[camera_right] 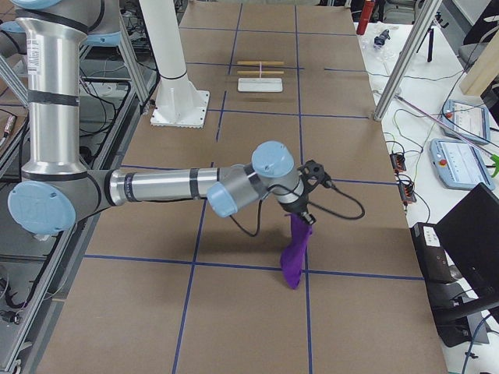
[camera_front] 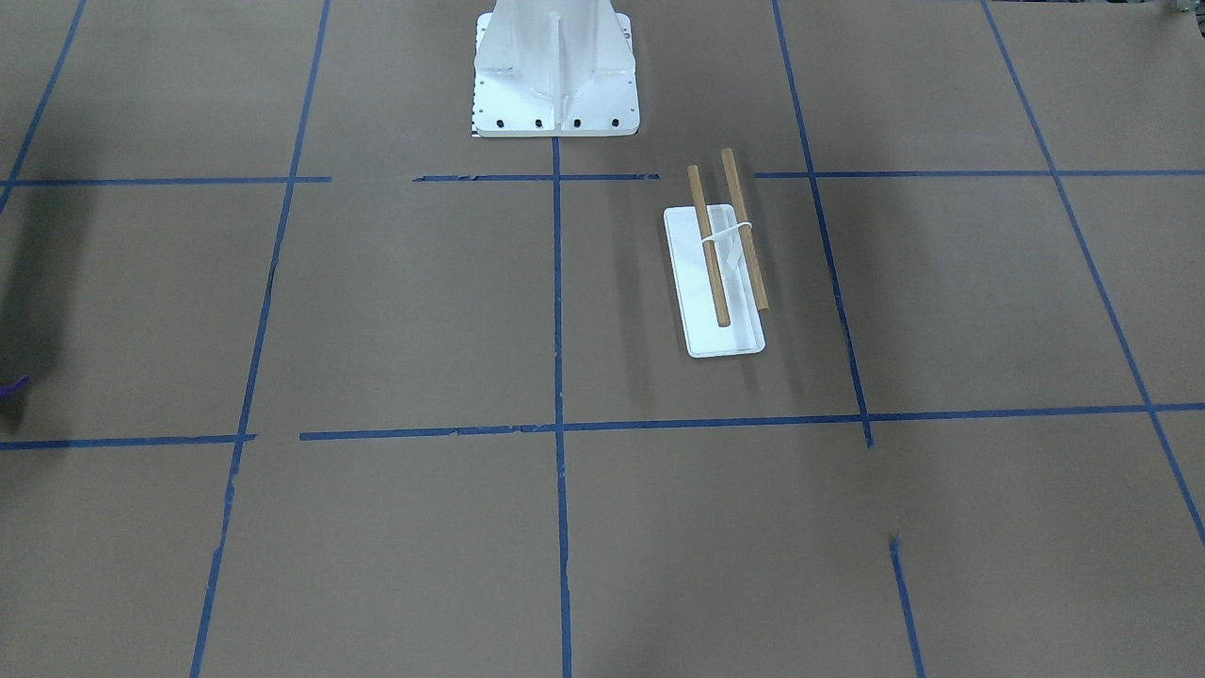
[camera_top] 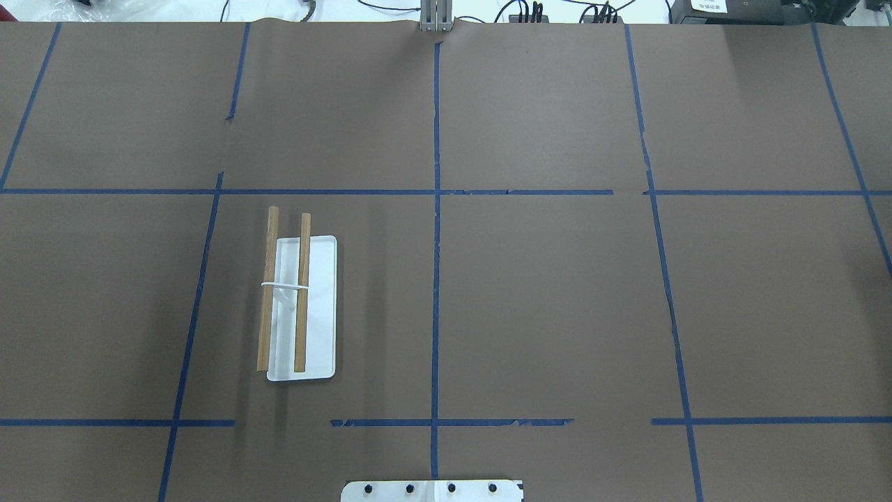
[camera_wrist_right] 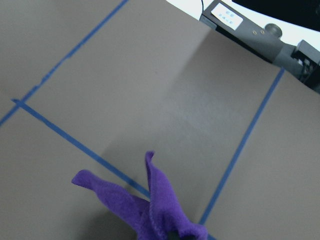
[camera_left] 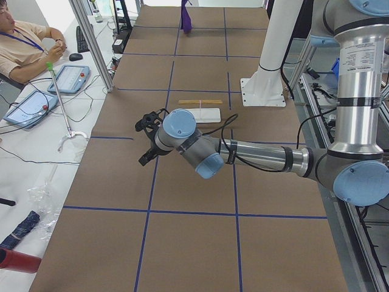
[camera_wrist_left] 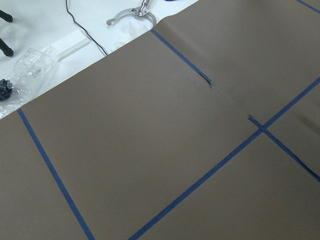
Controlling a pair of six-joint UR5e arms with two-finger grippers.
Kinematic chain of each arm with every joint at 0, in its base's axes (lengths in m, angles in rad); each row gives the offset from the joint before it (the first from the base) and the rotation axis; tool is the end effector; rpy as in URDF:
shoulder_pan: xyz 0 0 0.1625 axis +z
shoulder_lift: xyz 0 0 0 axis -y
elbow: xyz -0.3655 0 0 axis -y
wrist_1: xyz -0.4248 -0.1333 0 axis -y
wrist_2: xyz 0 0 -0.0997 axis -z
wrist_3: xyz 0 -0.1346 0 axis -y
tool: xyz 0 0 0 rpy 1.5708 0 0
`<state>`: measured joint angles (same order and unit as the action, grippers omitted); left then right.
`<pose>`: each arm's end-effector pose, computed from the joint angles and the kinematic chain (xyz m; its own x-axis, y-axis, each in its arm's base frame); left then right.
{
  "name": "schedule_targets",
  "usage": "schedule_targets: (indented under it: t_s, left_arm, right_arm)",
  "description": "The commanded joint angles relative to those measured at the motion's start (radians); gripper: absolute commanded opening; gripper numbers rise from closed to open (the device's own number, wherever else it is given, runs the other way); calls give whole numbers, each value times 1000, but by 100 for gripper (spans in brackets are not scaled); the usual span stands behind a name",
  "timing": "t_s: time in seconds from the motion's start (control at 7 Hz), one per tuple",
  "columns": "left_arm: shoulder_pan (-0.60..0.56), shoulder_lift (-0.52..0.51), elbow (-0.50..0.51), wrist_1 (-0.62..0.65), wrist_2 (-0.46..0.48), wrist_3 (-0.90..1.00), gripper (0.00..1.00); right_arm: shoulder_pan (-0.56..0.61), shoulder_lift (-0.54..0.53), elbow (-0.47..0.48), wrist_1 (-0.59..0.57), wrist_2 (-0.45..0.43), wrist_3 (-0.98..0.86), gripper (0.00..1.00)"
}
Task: Hang towel on rack
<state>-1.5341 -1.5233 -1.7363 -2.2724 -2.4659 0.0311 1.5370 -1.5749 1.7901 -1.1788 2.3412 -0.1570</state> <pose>-0.0087 -0.5347 0.4622 0.6030 0.6138 -0.5096 -0.0438 0.6633 0.7471 0.0209 -0.5515 0.4597 0.6908 -0.5445 0.4757 0.1374 0.7448 0.6530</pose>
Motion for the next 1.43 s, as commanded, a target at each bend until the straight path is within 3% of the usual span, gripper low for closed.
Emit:
schedule_targets:
  t_s: [0.0, 0.29, 0.57, 0.86, 1.0, 1.29]
  left_arm:
    - [31, -33, 1, 4, 5, -215, 100]
    - [165, -92, -48, 4, 77, -476, 100]
    - [253, -194, -48, 39, 108, -733, 100]
    - [381, -282, -46, 73, 203, -1046, 82]
    - [469, -320, -49, 73, 308, -1218, 76]
    - [619, -474, -40, 158, 434, -1624, 76]
  right_arm:
    - [-123, 155, 81, -70, -2, 195, 0]
    - [-318, 321, 101, -71, -23, 557, 0]
    - [-542, 447, 141, -71, -223, 837, 0]
    - [-771, 542, 141, -71, -481, 950, 0]
    - [-831, 577, 146, -71, -535, 977, 0]
    - [-928, 599, 170, -61, -635, 978, 0]
